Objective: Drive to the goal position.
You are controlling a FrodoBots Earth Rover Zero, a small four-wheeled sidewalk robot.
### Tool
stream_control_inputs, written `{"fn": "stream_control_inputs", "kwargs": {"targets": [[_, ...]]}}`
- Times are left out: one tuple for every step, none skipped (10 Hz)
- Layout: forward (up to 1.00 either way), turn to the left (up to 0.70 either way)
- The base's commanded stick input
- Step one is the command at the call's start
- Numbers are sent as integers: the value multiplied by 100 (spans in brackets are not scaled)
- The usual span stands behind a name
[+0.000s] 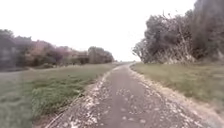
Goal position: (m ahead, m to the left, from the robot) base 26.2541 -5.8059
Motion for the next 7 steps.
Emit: {"fn": "stream_control_inputs", "kwargs": {"targets": [[70, 0], [70, 0], [70, 0], [70, 0], [70, 0], [70, 0], [70, 0]]}}
